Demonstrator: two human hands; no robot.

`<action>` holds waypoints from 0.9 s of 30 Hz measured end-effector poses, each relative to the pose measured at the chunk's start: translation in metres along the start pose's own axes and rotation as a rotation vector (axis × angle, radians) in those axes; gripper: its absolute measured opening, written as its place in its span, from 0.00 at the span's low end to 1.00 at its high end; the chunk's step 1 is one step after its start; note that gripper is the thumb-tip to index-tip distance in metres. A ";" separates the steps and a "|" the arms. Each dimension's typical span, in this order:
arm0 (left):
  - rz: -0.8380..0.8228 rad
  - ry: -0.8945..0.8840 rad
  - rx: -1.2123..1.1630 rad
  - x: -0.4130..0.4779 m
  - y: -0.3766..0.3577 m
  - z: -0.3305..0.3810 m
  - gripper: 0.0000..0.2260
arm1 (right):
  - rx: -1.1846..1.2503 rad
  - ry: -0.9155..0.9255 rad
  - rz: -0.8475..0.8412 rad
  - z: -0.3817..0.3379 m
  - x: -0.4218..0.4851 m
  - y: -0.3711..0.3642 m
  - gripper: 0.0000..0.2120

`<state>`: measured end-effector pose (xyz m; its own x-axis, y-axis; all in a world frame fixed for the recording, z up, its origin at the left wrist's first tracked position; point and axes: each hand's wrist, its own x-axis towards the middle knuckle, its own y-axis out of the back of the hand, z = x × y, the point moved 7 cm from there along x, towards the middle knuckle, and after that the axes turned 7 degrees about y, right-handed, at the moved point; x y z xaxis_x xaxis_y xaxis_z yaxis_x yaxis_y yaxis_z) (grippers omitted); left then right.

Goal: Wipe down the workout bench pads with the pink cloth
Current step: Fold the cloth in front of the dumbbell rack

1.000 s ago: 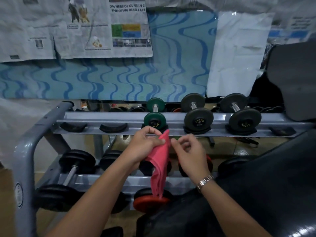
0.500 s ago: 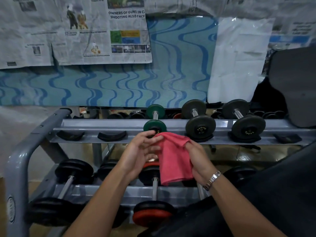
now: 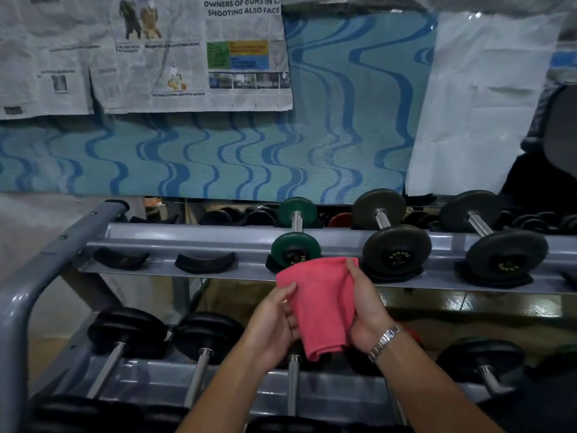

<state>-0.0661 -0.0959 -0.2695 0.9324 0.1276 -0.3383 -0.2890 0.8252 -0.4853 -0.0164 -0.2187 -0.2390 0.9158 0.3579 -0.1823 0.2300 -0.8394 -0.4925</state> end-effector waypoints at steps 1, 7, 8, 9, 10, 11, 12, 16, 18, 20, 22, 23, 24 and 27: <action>0.054 -0.062 0.030 0.014 0.004 0.013 0.08 | -0.019 0.010 0.012 -0.003 0.013 -0.002 0.28; 0.250 -0.281 0.172 0.078 0.010 0.102 0.09 | -0.222 0.138 0.140 -0.035 0.108 -0.008 0.12; 0.259 -0.312 0.203 0.087 0.009 0.116 0.08 | -0.248 0.175 0.126 -0.041 0.123 -0.012 0.11; 0.277 -0.345 0.228 0.098 0.009 0.129 0.07 | -0.274 0.217 0.118 -0.048 0.136 -0.017 0.10; 0.299 -0.378 0.241 0.107 0.010 0.141 0.06 | -0.303 0.266 0.123 -0.055 0.149 -0.020 0.09; 0.327 -0.409 0.258 0.118 0.012 0.151 0.06 | -0.331 0.305 0.137 -0.061 0.160 -0.022 0.08; 0.358 -0.435 0.287 0.128 0.014 0.159 0.07 | -0.357 0.339 0.158 -0.065 0.170 -0.024 0.08; 0.477 -0.481 0.567 0.161 0.029 0.168 0.19 | -0.670 0.478 0.241 -0.069 0.206 -0.018 0.04; 0.529 -0.466 0.707 0.173 0.038 0.161 0.20 | -0.826 0.510 0.274 -0.065 0.213 -0.012 0.08; 0.576 -0.452 0.757 0.179 0.043 0.153 0.16 | -0.920 0.520 0.278 -0.057 0.219 -0.007 0.06; 0.620 -0.463 0.757 0.179 0.042 0.148 0.14 | -1.021 0.526 0.286 -0.050 0.222 -0.004 0.03; 0.634 -0.474 0.769 0.179 0.042 0.146 0.14 | -1.065 0.539 0.284 -0.048 0.221 -0.005 0.05; 0.642 -0.484 0.799 0.178 0.041 0.144 0.14 | -1.123 0.546 0.280 -0.046 0.221 -0.005 0.07; 0.668 -0.533 1.009 0.168 0.040 0.142 0.11 | -1.350 0.522 0.262 -0.048 0.211 -0.003 0.08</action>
<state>0.1097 0.0364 -0.2305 0.7124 0.6749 0.1925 -0.6517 0.5344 0.5382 0.1922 -0.1603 -0.2349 0.9237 0.2001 0.3266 -0.0999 -0.6974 0.7097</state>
